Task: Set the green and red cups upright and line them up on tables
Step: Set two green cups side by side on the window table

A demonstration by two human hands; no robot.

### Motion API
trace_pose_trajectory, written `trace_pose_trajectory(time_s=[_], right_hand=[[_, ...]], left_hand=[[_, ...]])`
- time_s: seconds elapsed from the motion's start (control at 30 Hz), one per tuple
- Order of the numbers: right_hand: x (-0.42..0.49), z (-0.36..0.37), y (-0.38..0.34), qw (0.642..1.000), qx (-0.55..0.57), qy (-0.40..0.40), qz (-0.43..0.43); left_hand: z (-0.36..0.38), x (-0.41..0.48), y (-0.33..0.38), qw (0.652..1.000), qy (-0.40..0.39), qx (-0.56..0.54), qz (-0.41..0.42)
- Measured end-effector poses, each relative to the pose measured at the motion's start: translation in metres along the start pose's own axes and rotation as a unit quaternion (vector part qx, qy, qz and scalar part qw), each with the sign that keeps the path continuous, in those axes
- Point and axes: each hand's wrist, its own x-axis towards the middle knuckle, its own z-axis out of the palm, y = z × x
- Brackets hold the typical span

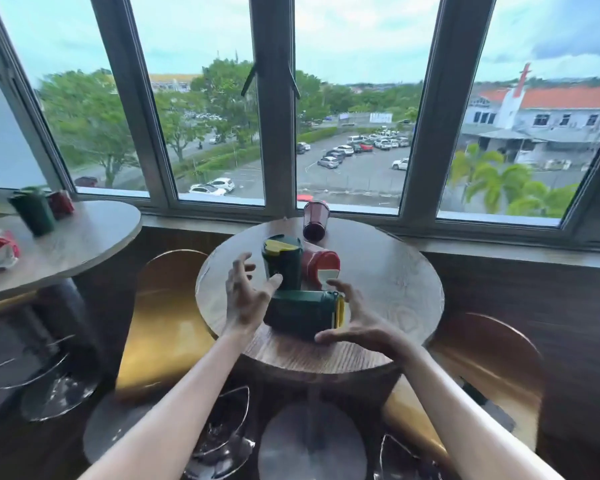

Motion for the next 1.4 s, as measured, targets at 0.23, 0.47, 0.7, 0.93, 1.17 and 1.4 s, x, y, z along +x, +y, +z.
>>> trace_pose_trajectory(time_s=[0.23,0.47,0.7,0.93,1.17,1.4], right_hand=[[0.003,0.015,0.014,0.997,0.081,0.009,-0.015],[-0.002,-0.005,-0.027,0.989,0.098,0.098,0.043],[0.033,-0.01,-0.047,0.954,-0.077,0.261,0.126],[0.058,0.018,-0.067,0.905,-0.207,0.332,0.169],[0.065,0.036,-0.052,0.921,-0.094,0.374,0.054],[0.05,0.049,0.012,0.953,0.165,0.253,0.012]], left_hand=[[0.012,0.059,-0.02,0.984,-0.16,-0.073,-0.016],[0.018,0.072,-0.039,0.961,-0.232,-0.148,-0.029],[0.022,0.067,-0.064,0.955,-0.26,-0.139,-0.043],[0.023,0.069,-0.075,0.958,-0.246,-0.139,-0.039],[0.024,0.07,-0.076,0.961,-0.239,-0.135,-0.033],[0.028,0.071,-0.083,0.964,-0.238,-0.12,-0.006]])
